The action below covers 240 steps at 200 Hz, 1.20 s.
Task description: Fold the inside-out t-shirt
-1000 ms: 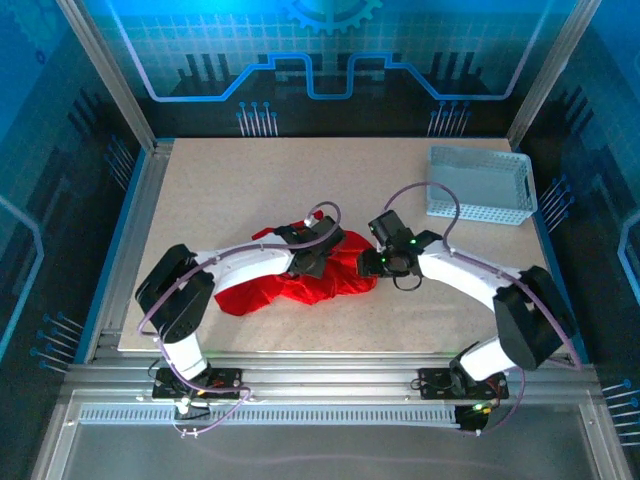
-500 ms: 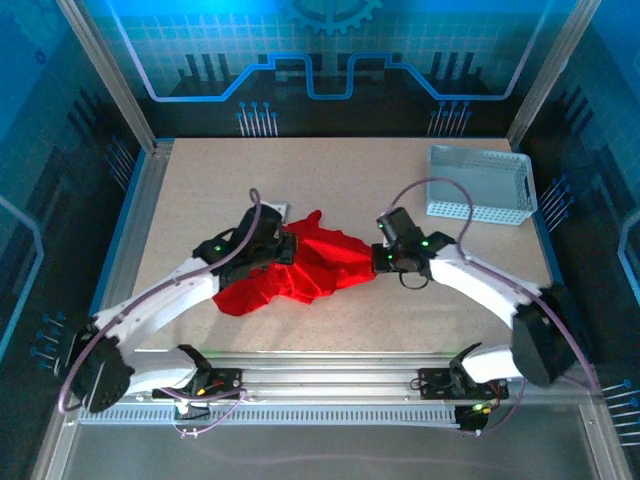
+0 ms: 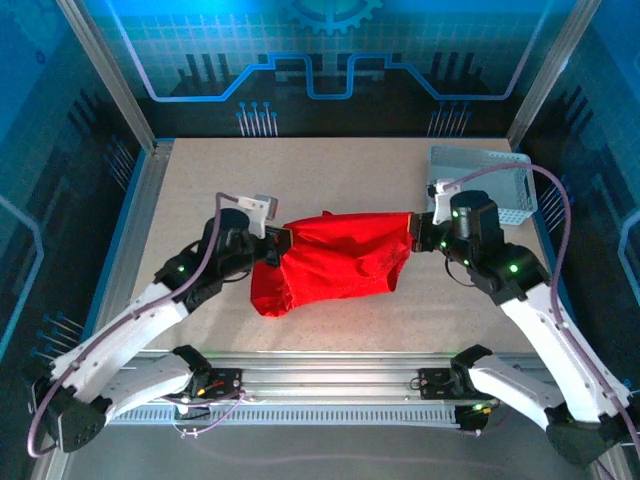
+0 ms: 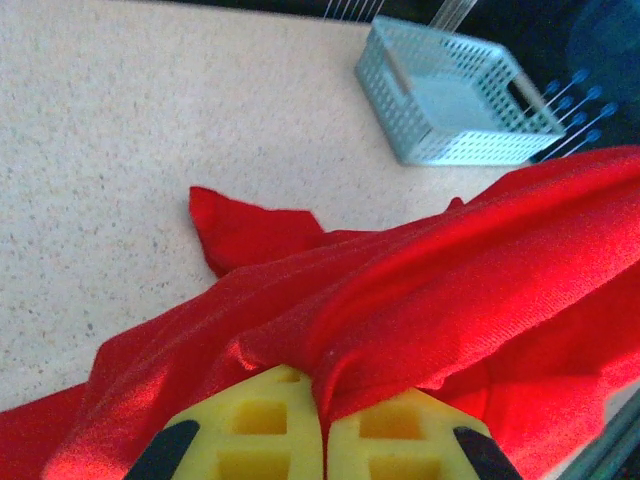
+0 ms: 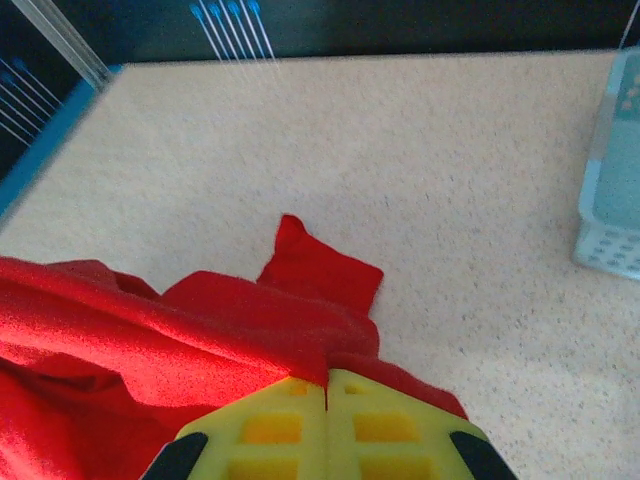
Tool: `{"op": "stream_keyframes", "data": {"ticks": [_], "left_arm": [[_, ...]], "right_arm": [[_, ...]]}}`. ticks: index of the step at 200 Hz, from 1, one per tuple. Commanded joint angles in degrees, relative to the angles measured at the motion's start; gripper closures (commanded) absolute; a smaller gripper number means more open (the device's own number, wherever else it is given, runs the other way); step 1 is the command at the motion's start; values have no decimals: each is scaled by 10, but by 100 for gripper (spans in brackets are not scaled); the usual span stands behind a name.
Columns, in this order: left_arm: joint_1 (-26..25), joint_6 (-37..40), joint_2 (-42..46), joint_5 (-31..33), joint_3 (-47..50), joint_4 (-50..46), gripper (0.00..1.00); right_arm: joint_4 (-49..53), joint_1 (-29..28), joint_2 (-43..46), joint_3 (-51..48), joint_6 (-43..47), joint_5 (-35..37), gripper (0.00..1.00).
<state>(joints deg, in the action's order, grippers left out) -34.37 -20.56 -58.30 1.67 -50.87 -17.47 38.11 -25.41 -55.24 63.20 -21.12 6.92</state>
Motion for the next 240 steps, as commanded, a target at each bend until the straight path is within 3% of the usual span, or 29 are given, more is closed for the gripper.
{"op": "stream_keyframes", "data": {"ticks": [1,29,40,52,70,86,108,143,181,240], "left_arm": [[9,0,-81,4,-6,-26,98],[7,-18,-185,-20,-19,-56,94],[4,-26,-195,-38,-9,-41,93],[0,-37,-187,-65,7,-12,93],[0,-57,-169,-89,32,29,93],[1,-70,-160,-89,48,52,92],[4,-79,-165,-71,49,55,92],[17,-81,-180,-75,35,63,91],[24,-80,-184,-74,36,66,89],[25,-74,-198,-78,46,63,77]], "right_arm": [[8,12,-92,-33,7,21,100],[-12,12,-194,-31,-9,51,100],[-2,7,-217,-20,-17,72,80],[0,-14,-214,-15,-10,93,66],[-29,-71,-177,-22,10,85,57],[-74,-108,-153,-43,14,12,53],[-144,-136,-175,-82,-14,-100,53],[-235,-179,-260,-92,-27,-162,57],[-233,-168,-365,-32,-32,-116,60],[-211,-135,-432,51,-16,-42,61]]}}
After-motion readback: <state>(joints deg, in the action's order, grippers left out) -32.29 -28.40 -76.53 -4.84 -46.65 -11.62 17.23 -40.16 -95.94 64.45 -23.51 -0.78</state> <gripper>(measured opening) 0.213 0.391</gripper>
